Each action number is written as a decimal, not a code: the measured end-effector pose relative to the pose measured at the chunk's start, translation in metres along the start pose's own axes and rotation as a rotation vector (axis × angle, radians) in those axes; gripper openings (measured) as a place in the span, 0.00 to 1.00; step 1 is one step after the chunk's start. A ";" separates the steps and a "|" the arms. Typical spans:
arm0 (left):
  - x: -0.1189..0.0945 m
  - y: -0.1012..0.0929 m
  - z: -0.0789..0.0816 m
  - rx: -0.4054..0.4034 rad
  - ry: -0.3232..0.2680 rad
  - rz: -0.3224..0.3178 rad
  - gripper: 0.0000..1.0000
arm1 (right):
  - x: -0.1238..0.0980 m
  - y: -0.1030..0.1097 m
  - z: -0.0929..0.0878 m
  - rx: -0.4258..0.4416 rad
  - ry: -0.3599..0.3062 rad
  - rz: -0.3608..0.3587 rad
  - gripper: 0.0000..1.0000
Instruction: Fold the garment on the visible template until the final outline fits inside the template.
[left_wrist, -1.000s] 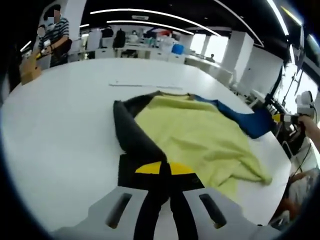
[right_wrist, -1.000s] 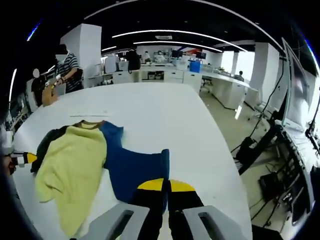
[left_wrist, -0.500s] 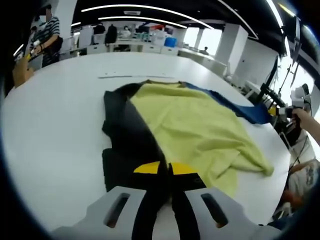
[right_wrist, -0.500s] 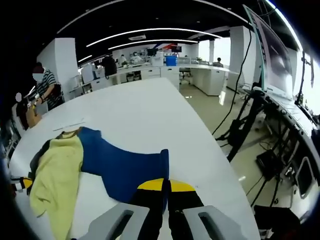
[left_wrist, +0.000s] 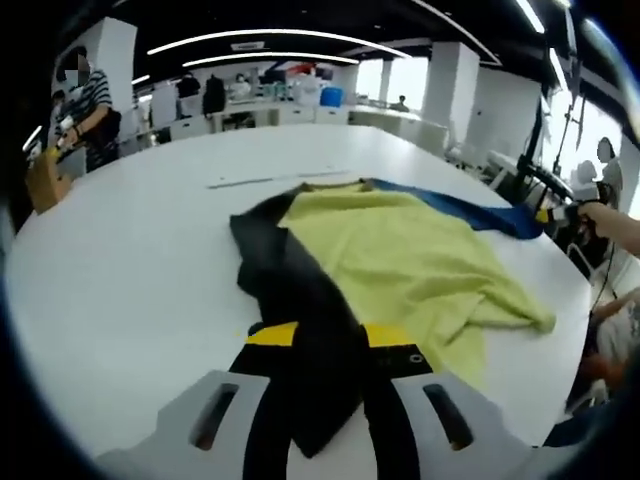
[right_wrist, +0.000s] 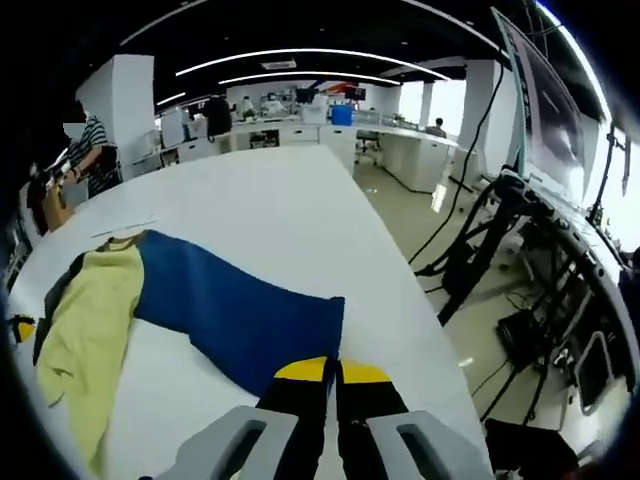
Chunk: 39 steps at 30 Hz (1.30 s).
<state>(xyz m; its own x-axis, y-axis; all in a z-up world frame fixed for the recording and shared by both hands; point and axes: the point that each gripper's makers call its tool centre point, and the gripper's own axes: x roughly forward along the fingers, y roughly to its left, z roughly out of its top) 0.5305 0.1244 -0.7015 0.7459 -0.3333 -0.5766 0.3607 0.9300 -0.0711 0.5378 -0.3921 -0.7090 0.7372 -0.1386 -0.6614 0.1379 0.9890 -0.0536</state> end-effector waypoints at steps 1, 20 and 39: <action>-0.002 0.003 0.000 0.003 -0.003 0.008 0.23 | 0.000 0.000 0.000 0.000 -0.001 0.003 0.00; -0.016 0.029 -0.022 -0.049 0.050 0.069 0.31 | -0.032 0.041 0.018 -0.032 -0.092 0.167 0.67; -0.013 0.025 -0.054 -0.077 0.152 0.047 0.12 | -0.085 0.103 0.034 -0.064 -0.169 0.395 0.87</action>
<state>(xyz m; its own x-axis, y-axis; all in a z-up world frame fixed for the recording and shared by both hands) 0.4991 0.1604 -0.7395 0.6652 -0.2678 -0.6970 0.2795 0.9549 -0.1001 0.5119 -0.2799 -0.6324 0.8238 0.2495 -0.5091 -0.2136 0.9684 0.1290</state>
